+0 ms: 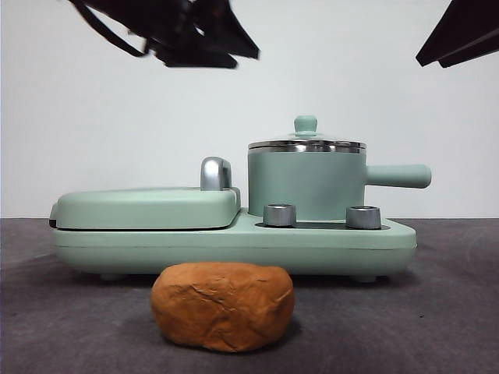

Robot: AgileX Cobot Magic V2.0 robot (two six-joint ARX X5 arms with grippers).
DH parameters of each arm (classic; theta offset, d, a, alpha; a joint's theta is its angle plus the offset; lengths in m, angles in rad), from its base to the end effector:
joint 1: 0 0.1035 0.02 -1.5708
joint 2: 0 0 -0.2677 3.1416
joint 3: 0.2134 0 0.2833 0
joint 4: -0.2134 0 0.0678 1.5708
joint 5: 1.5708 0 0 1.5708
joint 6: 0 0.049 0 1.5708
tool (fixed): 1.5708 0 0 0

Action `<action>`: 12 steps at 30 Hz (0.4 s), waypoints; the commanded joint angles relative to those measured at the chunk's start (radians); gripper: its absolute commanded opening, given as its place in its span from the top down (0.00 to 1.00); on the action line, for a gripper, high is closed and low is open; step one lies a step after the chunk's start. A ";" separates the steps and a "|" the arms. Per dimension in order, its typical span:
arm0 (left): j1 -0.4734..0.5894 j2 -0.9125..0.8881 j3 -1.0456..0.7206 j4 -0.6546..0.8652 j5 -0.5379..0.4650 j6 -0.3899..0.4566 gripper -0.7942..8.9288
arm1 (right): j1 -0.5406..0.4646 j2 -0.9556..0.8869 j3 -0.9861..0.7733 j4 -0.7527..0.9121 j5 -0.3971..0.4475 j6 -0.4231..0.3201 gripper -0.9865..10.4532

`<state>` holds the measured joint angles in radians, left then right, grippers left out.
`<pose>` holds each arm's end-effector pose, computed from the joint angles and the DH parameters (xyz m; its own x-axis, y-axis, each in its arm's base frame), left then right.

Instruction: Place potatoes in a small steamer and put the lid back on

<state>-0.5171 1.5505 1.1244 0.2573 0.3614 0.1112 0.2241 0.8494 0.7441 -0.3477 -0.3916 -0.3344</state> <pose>0.3422 -0.2145 0.2922 0.6267 -0.7632 -0.1571 0.7769 0.6276 0.0504 0.2167 0.0686 0.2856 0.7255 0.5568 -0.4045 -0.6501 0.7473 -0.1373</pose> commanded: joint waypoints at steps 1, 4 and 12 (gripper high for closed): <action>-0.023 0.079 0.084 0.007 -0.002 -0.003 0.66 | 0.005 0.005 0.021 0.010 0.000 0.014 0.68; -0.039 0.145 0.151 0.004 -0.002 -0.003 0.66 | 0.005 0.005 0.021 0.010 0.000 0.018 0.68; -0.067 0.282 0.288 -0.002 -0.002 -0.004 0.66 | 0.005 0.005 0.021 0.010 0.007 0.020 0.68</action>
<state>-0.5747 1.8072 1.3876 0.2474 0.3618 0.1112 0.2241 0.8494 0.7441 -0.3477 -0.3882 -0.3317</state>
